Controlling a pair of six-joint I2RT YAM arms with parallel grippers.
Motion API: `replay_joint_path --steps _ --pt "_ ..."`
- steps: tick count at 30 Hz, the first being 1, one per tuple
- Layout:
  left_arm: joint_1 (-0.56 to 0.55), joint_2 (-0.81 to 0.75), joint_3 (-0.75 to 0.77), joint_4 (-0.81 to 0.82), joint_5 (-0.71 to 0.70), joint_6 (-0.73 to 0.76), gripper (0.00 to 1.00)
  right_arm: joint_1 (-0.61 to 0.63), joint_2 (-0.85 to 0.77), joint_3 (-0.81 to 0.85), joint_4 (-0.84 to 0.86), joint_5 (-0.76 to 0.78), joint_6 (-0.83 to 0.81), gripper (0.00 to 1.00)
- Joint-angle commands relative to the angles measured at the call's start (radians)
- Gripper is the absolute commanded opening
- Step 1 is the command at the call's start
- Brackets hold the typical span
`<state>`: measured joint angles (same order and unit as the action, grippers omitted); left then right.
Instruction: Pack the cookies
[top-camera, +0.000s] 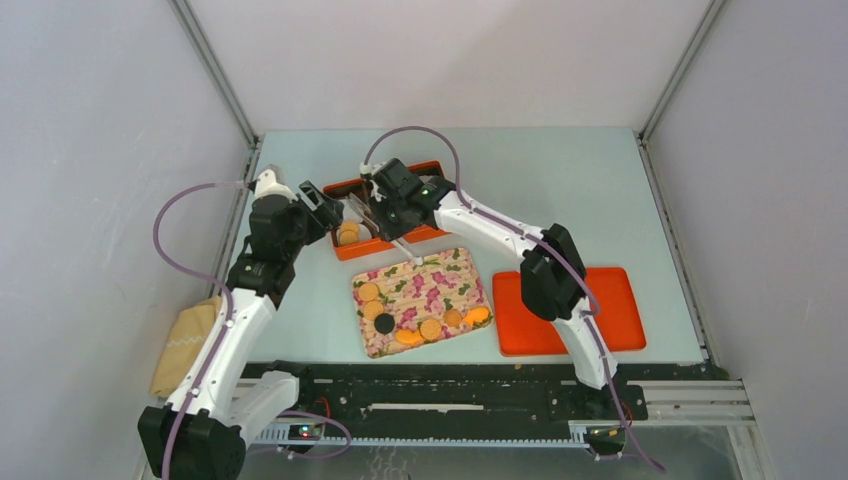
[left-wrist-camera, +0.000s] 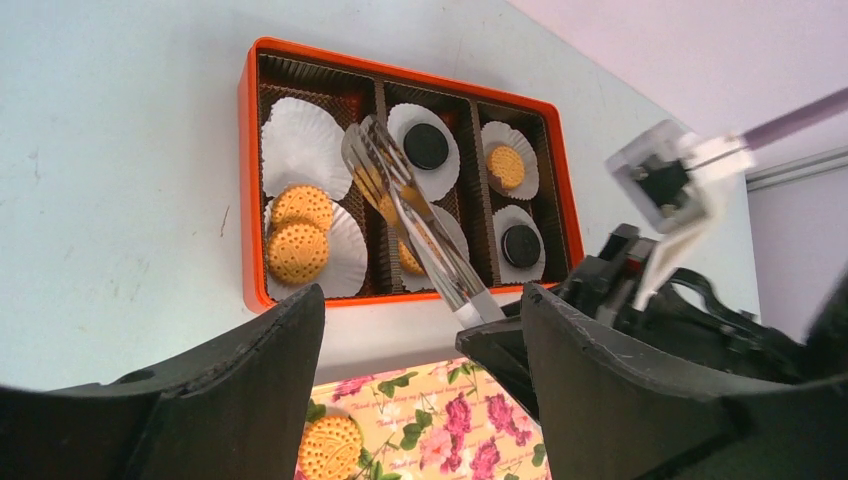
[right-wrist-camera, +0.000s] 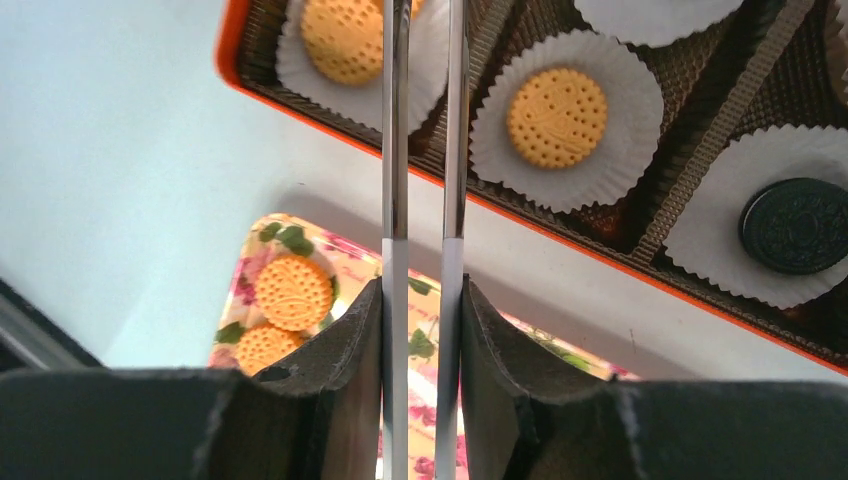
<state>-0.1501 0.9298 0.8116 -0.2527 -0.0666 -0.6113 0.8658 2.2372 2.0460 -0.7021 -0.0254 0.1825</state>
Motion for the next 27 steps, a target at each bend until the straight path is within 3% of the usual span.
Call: replay_joint_path --steps 1,27 --pt "0.005 -0.02 -0.009 0.003 0.004 0.013 0.77 0.011 -0.099 0.022 0.053 -0.005 -0.026 0.0" --pt "0.004 -0.009 -0.009 0.001 0.004 0.011 0.77 0.04 0.041 0.14 -0.144 -0.132 -0.01 0.0"
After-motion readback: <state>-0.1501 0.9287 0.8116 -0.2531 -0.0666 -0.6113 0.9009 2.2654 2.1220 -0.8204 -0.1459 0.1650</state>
